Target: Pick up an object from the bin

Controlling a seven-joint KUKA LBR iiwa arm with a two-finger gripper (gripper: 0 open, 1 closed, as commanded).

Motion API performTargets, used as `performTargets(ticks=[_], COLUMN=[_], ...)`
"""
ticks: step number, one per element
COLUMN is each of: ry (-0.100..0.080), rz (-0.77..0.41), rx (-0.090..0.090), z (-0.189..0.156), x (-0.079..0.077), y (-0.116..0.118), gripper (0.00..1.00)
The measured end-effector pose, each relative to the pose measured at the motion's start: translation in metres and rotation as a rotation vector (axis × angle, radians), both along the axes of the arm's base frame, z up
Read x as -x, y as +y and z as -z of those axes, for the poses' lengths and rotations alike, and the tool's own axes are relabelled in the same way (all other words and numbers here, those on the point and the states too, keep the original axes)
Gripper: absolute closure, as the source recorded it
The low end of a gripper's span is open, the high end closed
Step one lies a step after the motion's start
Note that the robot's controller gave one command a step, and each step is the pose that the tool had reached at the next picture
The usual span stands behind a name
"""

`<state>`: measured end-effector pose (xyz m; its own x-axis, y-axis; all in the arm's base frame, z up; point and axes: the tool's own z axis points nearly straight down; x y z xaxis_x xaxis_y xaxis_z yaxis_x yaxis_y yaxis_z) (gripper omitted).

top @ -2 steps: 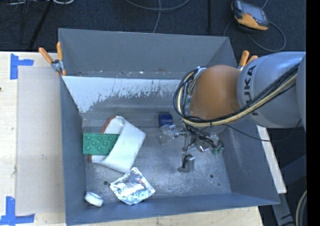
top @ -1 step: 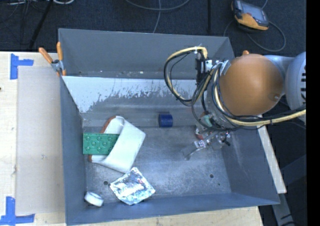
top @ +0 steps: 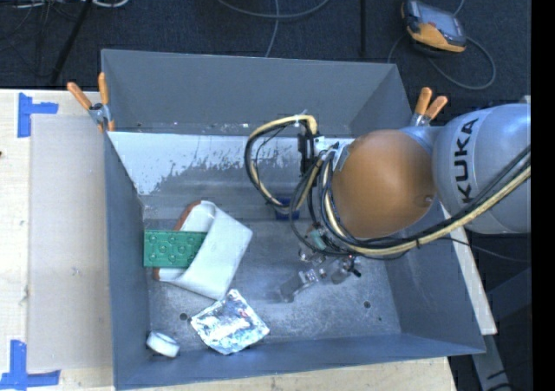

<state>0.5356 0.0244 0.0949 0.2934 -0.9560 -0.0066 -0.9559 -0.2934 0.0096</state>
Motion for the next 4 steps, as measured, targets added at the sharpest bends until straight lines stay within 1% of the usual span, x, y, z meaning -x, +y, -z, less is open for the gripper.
performTargets(ticks=[1,2,3,4], ry=[-0.005,-0.015,-0.006,-0.015], rz=[-0.621,-0.723,-0.964,-0.448], rx=[-0.002,-0.001,-0.008,-0.002], z=[0.003,-0.068,0.029,-0.077], x=[0.035,0.005,-0.039,-0.066], y=[-0.002,-0.006,0.004,0.005], gripper=[0.0,0.0,0.0,0.0])
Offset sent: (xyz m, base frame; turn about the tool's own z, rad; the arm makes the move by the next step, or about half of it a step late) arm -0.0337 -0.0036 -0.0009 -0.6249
